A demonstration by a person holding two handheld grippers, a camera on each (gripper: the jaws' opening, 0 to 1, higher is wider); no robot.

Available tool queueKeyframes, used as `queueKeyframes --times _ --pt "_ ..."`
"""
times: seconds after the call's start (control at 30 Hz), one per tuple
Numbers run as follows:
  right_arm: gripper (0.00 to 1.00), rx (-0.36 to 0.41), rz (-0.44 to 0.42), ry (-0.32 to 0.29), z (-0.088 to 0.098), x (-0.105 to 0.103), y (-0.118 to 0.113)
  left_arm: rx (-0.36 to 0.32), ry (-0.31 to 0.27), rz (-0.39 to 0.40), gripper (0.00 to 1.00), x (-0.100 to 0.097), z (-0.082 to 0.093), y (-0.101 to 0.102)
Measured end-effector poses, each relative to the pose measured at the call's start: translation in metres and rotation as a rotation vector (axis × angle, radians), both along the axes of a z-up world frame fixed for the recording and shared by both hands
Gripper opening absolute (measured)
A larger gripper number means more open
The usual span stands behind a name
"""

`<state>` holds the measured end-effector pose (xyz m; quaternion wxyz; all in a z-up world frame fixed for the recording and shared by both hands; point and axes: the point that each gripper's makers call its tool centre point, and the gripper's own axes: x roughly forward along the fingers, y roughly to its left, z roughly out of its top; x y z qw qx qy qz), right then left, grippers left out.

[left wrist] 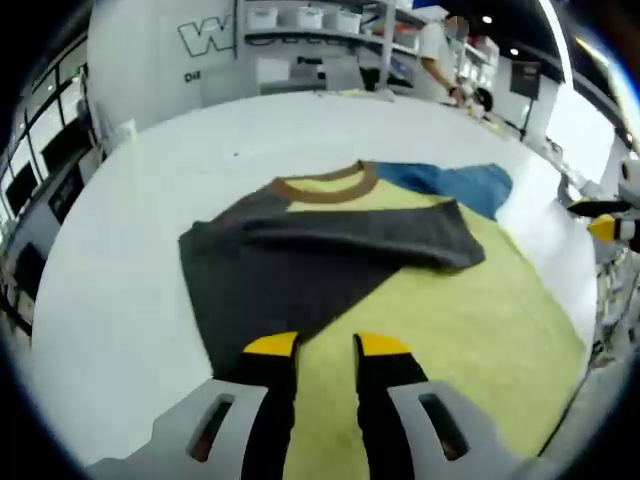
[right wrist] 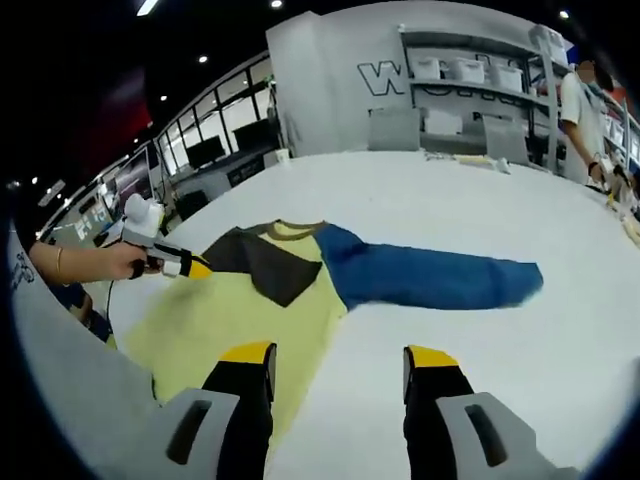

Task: Fold the garment on the visible template until the final outline fits inside the template.

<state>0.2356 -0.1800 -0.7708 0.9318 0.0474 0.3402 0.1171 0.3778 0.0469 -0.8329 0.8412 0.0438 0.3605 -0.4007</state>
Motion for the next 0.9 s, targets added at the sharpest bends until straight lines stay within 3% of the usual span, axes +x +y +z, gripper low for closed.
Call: queueKeyframes --times 0.2,0.23,0.33,0.37,0.47,0.57,0.6,0.63,0.7,0.77,0.8,0.9 --pt "0.48 0.012 0.054 -0.010 0.002 0.015 0.014 0.057 -0.026 0.066 0.11 0.006 0.005 0.033" --pt "0.48 0.013 0.064 -0.012 0.002 0.018 0.017 0.110 -0.039 0.107 0.08 0.006 0.001 0.051" --pt "0.48 0.016 0.122 -0.018 0.002 0.032 0.033 0.160 -0.041 0.200 0.09 -0.002 -0.002 0.090" --pt "0.48 0.017 0.151 -0.025 0.003 0.040 0.041 0.204 -0.020 0.265 0.10 -0.005 -0.007 0.121" --pt "0.49 0.020 0.201 -0.037 0.005 0.055 0.056 0.195 0.009 0.418 0.14 -0.015 -0.009 0.163" --pt "0.49 0.021 0.235 -0.036 0.005 0.058 0.066 0.201 -0.037 0.465 0.17 -0.018 -0.007 0.196" --pt "0.49 0.018 0.239 -0.027 0.003 0.055 0.067 0.270 -0.089 0.421 0.17 -0.024 -0.005 0.205" --pt "0.49 0.017 0.240 -0.024 0.001 0.055 0.066 0.270 -0.109 0.409 0.17 -0.023 -0.003 0.206" --pt "0.49 0.009 0.234 -0.010 0.001 0.047 0.064 0.374 -0.181 0.306 0.16 -0.013 -0.005 0.219" --pt "0.49 0.003 0.219 -0.005 0.001 0.047 0.059 0.456 -0.202 0.191 0.13 -0.014 -0.012 0.224" --pt "0.48 0.006 0.204 -0.003 0.002 0.046 0.055 0.433 -0.206 0.175 0.10 -0.013 -0.015 0.222" --pt "0.48 0.008 0.188 -0.002 0.002 0.044 0.053 0.449 -0.218 0.166 0.04 -0.013 -0.016 0.224"
